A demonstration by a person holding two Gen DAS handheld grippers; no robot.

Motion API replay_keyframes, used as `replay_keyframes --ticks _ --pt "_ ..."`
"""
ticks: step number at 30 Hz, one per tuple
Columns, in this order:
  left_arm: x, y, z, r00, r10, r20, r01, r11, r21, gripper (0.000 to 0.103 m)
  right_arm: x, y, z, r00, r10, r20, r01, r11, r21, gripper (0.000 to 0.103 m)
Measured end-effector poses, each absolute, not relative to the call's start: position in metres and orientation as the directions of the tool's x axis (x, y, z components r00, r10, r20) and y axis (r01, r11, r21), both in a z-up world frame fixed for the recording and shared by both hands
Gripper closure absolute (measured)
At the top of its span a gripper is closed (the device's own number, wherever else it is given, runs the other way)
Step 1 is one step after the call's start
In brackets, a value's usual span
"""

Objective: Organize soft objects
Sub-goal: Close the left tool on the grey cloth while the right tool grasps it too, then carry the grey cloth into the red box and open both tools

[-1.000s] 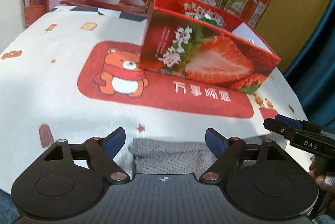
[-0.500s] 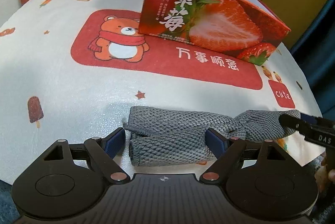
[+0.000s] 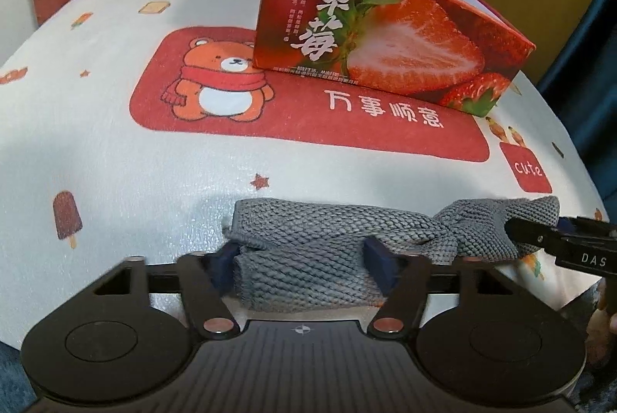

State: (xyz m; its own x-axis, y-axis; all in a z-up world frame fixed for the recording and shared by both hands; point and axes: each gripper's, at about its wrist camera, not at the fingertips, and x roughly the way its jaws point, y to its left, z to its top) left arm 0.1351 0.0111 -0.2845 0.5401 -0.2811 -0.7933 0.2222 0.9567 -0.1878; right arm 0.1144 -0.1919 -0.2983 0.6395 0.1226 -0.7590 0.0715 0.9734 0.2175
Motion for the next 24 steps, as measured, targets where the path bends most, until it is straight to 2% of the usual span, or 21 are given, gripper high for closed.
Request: replay_keyframes --ticks 2,4,8,11,16,24 --pt "0.135 0.011 -0.284 0.542 -0.296 -0.787 0.234 0.952 -0.197 0.059 0.116 -0.19 -0.298 0.641 0.131 -0.756 0.059 0.974 0.218 0.059" --pt "0.134 0.011 -0.282 0.545 -0.31 -0.779 0.247 0.947 -0.204 0.069 0.117 -0.189 -0.297 0.646 0.14 -0.75 0.053 0.973 0.227 0.064" --pt "0.133 0.009 -0.281 0.557 -0.319 -0.767 0.263 0.944 -0.201 0.078 0.116 -0.192 -0.297 0.661 0.151 -0.735 0.055 0.967 0.248 0.074" --pt "0.133 0.01 -0.277 0.577 -0.31 -0.755 0.261 0.947 -0.19 0.081 0.115 -0.193 -0.294 0.682 0.169 -0.712 0.041 0.963 0.268 0.082" --pt "0.135 0.018 -0.259 0.646 -0.296 -0.704 0.245 0.953 -0.176 0.082 0.118 -0.189 -0.282 0.726 0.204 -0.657 -0.007 0.957 0.289 0.084" --pt "0.15 0.009 -0.176 0.807 -0.301 -0.507 0.304 0.949 -0.08 0.082 0.136 -0.19 -0.222 0.842 0.196 -0.502 -0.087 0.969 0.233 0.085"
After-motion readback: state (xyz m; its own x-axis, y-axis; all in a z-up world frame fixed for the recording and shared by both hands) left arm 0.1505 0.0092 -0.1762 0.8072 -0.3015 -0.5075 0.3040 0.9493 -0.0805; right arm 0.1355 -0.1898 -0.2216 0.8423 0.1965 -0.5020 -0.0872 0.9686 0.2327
